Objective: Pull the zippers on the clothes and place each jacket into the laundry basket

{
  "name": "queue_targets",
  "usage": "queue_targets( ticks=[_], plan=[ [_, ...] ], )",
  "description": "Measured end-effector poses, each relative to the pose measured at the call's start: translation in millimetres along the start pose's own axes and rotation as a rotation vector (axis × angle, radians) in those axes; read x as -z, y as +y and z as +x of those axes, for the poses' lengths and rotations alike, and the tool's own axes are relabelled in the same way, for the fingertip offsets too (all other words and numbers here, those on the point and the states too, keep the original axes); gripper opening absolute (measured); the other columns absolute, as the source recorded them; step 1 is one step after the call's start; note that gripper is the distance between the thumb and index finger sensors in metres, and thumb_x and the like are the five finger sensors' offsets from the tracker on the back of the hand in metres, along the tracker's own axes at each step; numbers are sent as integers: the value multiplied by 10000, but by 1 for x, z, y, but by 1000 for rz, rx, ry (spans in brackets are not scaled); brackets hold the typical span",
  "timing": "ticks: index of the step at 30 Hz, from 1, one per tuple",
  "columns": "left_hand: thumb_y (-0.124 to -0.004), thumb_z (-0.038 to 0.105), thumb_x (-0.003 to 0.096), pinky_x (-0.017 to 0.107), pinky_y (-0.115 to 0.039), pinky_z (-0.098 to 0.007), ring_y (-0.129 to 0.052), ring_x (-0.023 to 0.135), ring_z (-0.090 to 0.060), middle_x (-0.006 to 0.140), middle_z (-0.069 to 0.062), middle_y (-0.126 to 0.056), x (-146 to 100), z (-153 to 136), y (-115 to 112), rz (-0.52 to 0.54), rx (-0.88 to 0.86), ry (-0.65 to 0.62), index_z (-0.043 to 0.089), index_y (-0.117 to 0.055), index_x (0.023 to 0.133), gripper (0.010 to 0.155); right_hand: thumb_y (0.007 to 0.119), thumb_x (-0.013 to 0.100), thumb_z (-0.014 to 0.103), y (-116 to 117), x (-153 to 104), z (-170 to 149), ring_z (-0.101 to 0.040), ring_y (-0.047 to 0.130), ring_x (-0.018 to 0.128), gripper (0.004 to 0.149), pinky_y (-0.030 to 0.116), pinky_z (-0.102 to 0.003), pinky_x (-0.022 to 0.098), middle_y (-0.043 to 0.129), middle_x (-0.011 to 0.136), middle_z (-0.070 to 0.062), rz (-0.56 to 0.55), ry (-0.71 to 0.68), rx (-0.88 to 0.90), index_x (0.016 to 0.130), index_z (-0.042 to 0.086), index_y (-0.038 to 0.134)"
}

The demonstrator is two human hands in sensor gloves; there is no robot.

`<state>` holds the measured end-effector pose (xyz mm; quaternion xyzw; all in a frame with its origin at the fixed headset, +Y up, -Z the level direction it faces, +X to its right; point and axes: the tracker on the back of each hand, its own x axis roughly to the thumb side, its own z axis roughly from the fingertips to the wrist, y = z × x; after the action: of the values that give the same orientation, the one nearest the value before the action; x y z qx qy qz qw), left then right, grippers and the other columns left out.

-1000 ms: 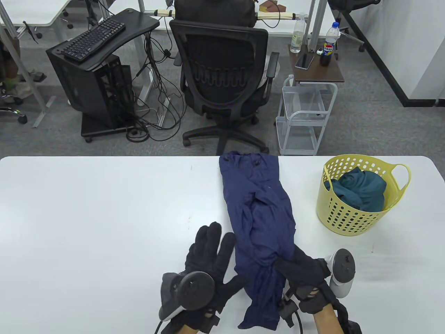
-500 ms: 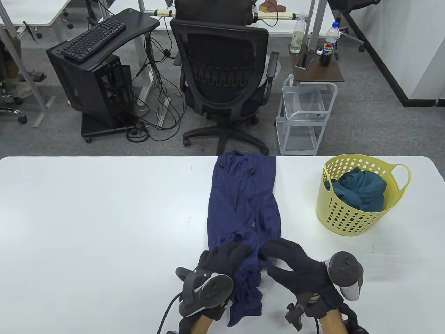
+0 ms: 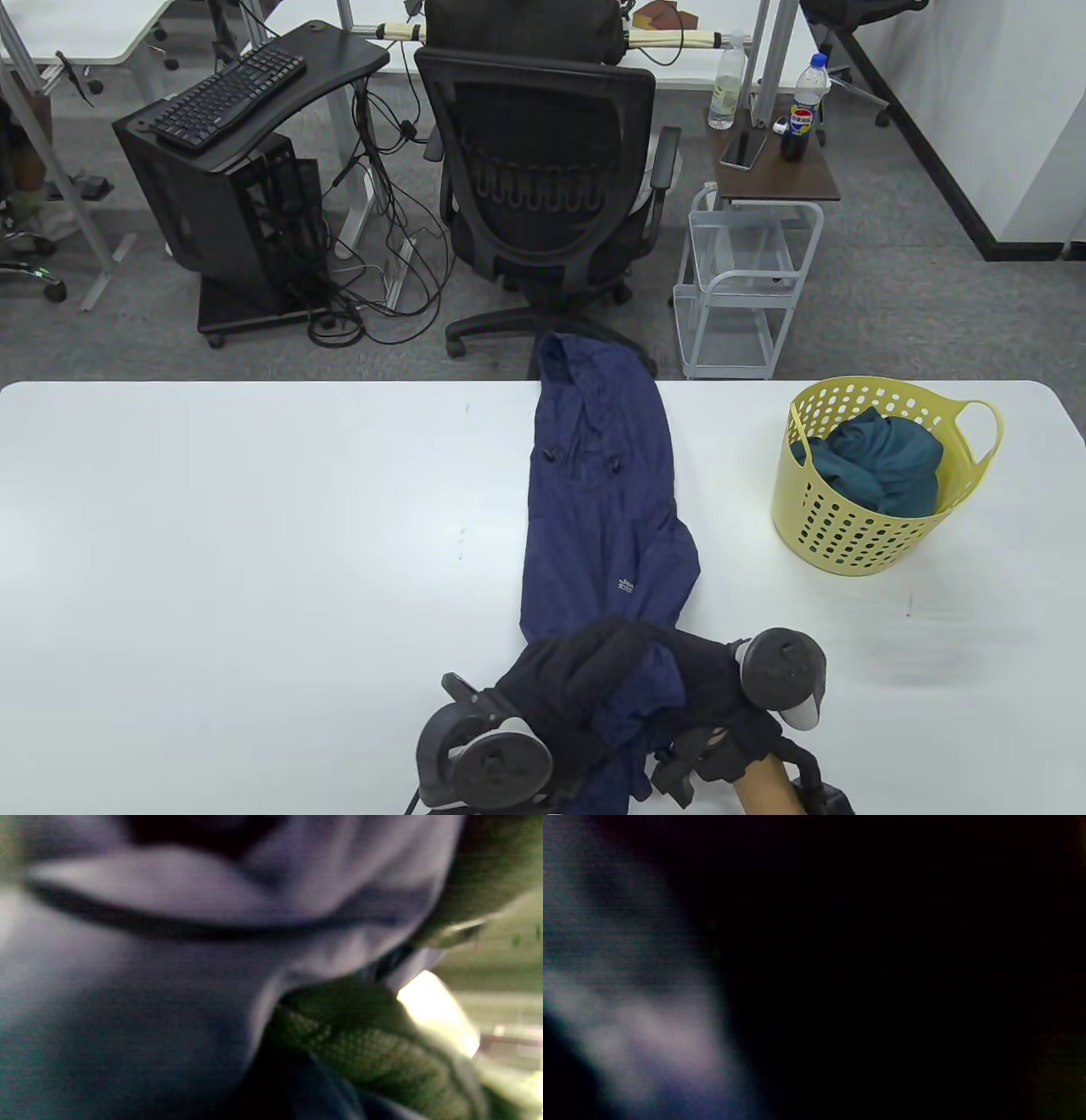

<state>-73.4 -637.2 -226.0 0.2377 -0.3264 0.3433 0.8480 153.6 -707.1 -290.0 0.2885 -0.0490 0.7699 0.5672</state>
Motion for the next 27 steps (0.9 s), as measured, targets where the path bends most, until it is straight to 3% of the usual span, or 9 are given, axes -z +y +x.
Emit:
queue_targets(
  ticks=[2, 5, 8, 12, 16, 20, 22, 25, 27],
  plan=[
    [-910, 697, 238, 716, -662, -500, -759, 1005, -171, 1166, 79, -484, -3, -14, 9, 51, -188, 35, 519, -332, 1022, 990, 1021, 397, 465, -10, -3, -3, -244, 1025, 677, 590, 794, -529, 607, 992, 807, 57, -10, 12, 116, 909, 309, 772],
    [-819, 804, 234, 734, -522, -620, -524, 1115, -285, 1210, 41, -407, -8, -48, 5, 17, -471, 115, 508, -270, 1049, 1026, 1003, 417, 442, -21, -3, -1, -257, 1024, 694, 608, 806, -533, 604, 964, 860, 45, -2, -12, 414, 945, 296, 740],
    [-707, 826, 302, 730, -421, -651, -415, 1131, -309, 1221, 32, -426, -14, -77, -16, -50, -662, 224, 485, -309, 1073, 933, 963, 461, 338, -23, -2, 9, -292, 1001, 762, 609, 802, -535, 635, 899, 952, 9, 78, -95, 690, 997, 280, 679],
    [-548, 835, 333, 712, -300, -667, -310, 1132, -300, 1210, 13, -520, -14, -87, -50, -249, -749, 292, 481, -319, 1083, 860, 913, 479, 221, -23, -2, 19, -316, 971, 833, 627, 798, -522, 659, 837, 1024, -21, 119, -164, 854, 1033, 297, 629],
    [-479, 855, 326, 689, -319, -684, -390, 1117, -309, 1074, 2, -812, -18, -89, -94, -521, -891, 376, 392, -474, 1089, 892, 902, 503, 209, -36, -5, 12, -334, 948, 847, 643, 778, -526, 669, 803, 1049, -43, 16, -132, 881, 1055, 307, 587],
    [-573, 811, 331, 685, -346, -707, -667, 1009, -321, 694, -90, -957, -25, -91, -123, -534, -1173, 512, 260, -661, 1023, 889, 897, 517, 203, -62, -13, -5, -325, 939, 834, 616, 757, -520, 677, 798, 1042, -44, -151, -65, 734, 1042, 331, 602],
    [-564, 810, 345, 680, -438, -700, -848, 872, -326, 618, -52, -955, -27, -90, -132, -590, -1184, 520, 277, -667, 1011, 859, 897, 527, 221, -71, -17, -9, -321, 943, 822, 583, 758, -516, 673, 810, 1027, -33, -233, -44, 659, 1027, 349, 625],
    [-527, 836, 349, 612, -623, -685, -960, 745, -345, 760, -15, -894, -35, -83, -152, -676, -1181, 593, 349, -503, 1071, 872, 894, 539, 246, -72, -20, -13, -322, 915, 840, 551, 730, -524, 685, 800, 1029, -19, -338, -2, 556, 1010, 387, 644],
    [-466, 870, 350, 572, -709, -639, -939, 781, -371, 1012, -49, -763, -44, -78, -163, -770, -1247, 637, 395, -355, 1103, 897, 893, 540, 261, -71, -20, -14, -326, 876, 872, 540, 694, -532, 702, 776, 1041, -3, -386, 6, 477, 1000, 407, 652]
  ],
)
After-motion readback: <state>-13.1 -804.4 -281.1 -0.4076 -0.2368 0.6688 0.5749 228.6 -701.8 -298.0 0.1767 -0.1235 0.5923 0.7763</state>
